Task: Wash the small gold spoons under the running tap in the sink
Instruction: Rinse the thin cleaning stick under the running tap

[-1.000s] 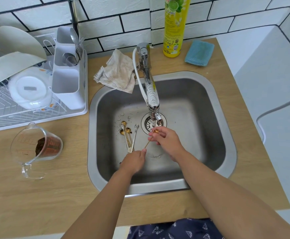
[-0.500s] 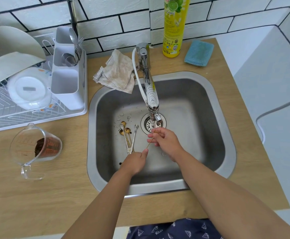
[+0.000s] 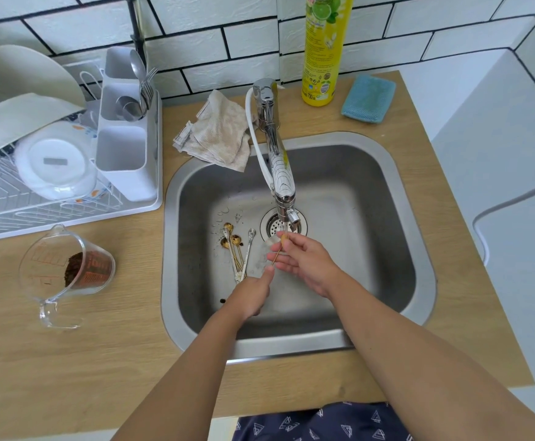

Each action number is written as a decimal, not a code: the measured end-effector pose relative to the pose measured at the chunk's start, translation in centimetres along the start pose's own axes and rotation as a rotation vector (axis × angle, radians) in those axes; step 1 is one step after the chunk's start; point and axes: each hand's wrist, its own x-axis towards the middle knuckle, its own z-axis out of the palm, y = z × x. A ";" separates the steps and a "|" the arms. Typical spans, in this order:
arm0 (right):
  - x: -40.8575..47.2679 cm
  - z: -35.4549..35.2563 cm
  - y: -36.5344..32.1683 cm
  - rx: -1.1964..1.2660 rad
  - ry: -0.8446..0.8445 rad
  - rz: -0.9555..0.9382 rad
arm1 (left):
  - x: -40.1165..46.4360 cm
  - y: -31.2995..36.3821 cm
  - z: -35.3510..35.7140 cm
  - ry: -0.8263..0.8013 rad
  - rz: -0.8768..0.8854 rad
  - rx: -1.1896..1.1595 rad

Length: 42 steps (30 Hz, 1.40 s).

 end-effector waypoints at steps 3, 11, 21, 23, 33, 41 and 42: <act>0.0 -0.1 -0.1 -0.018 0.068 -0.010 | -0.3 -0.1 0.0 -0.067 0.004 -0.082; -0.1 -0.3 -0.6 0.000 0.068 0.002 | -0.5 -0.1 -0.1 -0.072 0.018 -0.029; -0.1 -0.3 -0.3 -0.057 0.092 0.020 | -0.4 -0.2 0.0 -0.080 0.004 0.036; -0.2 -0.3 -0.4 -0.003 0.025 0.026 | -0.4 -0.2 -0.2 -0.076 -0.008 -0.004; -0.4 -0.4 -0.8 0.101 -0.069 0.009 | -0.8 0.2 -1.4 -0.270 -0.131 -0.387; 0.1 -0.4 -0.2 -0.142 0.172 -0.160 | -0.2 0.1 -1.2 0.008 -0.015 -0.311; 0.2 -0.4 -0.1 -0.180 0.178 -0.160 | -0.2 0.0 -1.0 0.024 0.006 -0.295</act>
